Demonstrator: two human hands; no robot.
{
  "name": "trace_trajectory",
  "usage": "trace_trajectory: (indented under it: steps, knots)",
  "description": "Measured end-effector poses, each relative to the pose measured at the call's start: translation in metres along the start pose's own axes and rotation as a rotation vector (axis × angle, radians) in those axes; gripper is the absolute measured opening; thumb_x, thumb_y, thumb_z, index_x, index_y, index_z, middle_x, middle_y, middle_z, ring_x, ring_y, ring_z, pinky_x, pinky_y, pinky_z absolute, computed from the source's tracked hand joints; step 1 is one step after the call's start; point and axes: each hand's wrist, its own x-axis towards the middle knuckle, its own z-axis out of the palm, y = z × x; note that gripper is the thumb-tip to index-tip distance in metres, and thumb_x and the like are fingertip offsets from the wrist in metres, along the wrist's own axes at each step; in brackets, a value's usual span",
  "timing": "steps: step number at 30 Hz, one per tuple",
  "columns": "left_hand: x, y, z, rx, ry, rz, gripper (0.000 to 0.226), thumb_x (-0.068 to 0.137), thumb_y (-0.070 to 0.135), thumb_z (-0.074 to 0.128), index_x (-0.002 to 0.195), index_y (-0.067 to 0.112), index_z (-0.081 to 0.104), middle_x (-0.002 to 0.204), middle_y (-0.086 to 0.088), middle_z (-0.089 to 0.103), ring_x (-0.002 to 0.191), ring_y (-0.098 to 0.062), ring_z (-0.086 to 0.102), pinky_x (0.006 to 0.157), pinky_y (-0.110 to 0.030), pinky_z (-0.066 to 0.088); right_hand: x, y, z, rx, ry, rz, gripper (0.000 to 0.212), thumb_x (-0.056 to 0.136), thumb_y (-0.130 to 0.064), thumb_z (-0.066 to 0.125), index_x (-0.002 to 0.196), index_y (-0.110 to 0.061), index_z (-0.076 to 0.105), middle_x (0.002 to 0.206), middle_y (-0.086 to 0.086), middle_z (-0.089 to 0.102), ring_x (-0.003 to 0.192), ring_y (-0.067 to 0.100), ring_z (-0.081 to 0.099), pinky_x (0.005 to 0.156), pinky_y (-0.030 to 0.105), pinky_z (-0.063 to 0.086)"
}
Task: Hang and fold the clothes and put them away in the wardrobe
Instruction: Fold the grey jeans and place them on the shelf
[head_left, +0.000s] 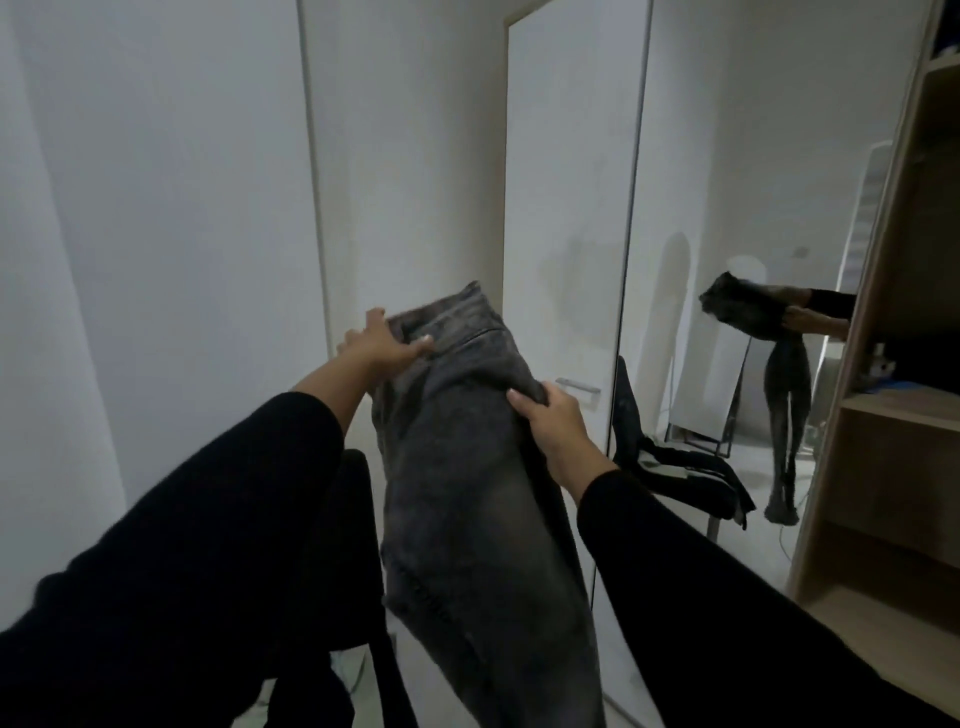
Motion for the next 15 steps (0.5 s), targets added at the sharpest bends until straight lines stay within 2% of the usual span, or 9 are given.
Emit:
trace_trajectory:
  steps: [3,5,7,10,12,15]
  knots:
    - [-0.019,-0.036,0.024,0.04,-0.374,-0.274,0.089,0.09,0.067,0.029,0.151,0.006,0.005,0.156,-0.022,0.012,0.139,-0.043,0.025,0.107,-0.056,0.032,0.012,-0.012,0.024,-0.054,0.025,-0.035,0.024,0.089,-0.022,0.063,0.11,-0.009,0.06,0.106,0.008,0.063,0.098,0.023,0.06,0.089,0.036,0.052]
    - [-0.032,-0.059,0.037,-0.046,-0.599,-0.511,0.097,0.084,0.077,0.019,0.149,0.006,0.015,0.151,-0.026,0.024,0.133,-0.046,0.034,0.103,-0.06,0.036,0.018,-0.015,0.037,-0.123,0.047,-0.024,0.032,0.089,-0.029,0.063,0.112,-0.008,0.059,0.112,0.01,0.063,0.103,0.026,0.059,0.096,0.041,0.049]
    - [-0.039,-0.079,0.043,-0.175,-0.728,-0.62,0.108,0.076,0.084,0.016,0.145,0.002,0.028,0.145,-0.027,0.035,0.128,-0.047,0.041,0.1,-0.059,0.041,0.024,-0.014,0.042,-0.148,0.079,-0.008,0.045,0.089,-0.034,0.061,0.124,-0.006,0.055,0.121,0.012,0.061,0.112,0.029,0.057,0.102,0.043,0.046]
    - [-0.047,-0.098,0.045,-0.335,-0.744,-0.645,0.109,0.071,0.088,0.015,0.134,0.005,0.044,0.139,-0.024,0.044,0.121,-0.048,0.047,0.086,-0.059,0.05,0.029,-0.018,0.039,-0.145,0.136,-0.009,0.048,0.091,-0.033,0.058,0.129,-0.006,0.05,0.126,0.013,0.057,0.116,0.03,0.054,0.104,0.04,0.043]
    - [-0.049,-0.104,0.046,-0.537,-0.686,-0.624,0.105,0.074,0.086,0.014,0.131,0.004,0.045,0.139,-0.024,0.044,0.125,-0.047,0.042,0.083,-0.057,0.05,0.032,-0.022,0.035,-0.12,0.18,-0.016,0.04,0.093,-0.031,0.057,0.126,-0.008,0.052,0.121,0.01,0.058,0.111,0.027,0.054,0.101,0.035,0.043]
    - [-0.049,-0.104,0.042,-0.906,-0.639,-0.548,0.1,0.075,0.086,0.015,0.122,0.007,0.055,0.14,-0.02,0.045,0.13,-0.041,0.039,0.098,-0.057,0.037,0.033,-0.025,0.027,-0.075,0.254,-0.014,0.022,0.094,-0.028,0.054,0.108,-0.011,0.056,0.104,0.004,0.059,0.096,0.021,0.054,0.086,0.027,0.042]
